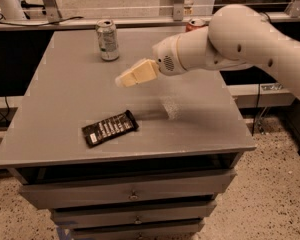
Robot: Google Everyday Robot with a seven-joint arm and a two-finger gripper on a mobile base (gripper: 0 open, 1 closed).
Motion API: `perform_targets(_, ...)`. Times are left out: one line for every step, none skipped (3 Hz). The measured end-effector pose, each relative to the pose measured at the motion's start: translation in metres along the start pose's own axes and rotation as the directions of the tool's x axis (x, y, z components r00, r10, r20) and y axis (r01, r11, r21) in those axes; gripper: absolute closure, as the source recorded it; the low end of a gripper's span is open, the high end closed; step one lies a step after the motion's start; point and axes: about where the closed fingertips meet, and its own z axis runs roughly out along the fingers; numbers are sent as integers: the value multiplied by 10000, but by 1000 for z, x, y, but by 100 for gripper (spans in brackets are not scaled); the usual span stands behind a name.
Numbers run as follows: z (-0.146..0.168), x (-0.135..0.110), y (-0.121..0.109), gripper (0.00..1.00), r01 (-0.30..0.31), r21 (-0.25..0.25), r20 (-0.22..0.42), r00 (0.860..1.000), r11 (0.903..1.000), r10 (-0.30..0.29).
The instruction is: Pick 7up can
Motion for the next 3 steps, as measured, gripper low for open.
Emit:
perform_targets(34,5,-28,0,-100,21,988,9951,9999,98)
perform_targets(67,1,-60,0,-13,98,1922,9813,10000,-6)
perform_targets(100,-22,-81,0,221,44,2691,9629,9997,-224)
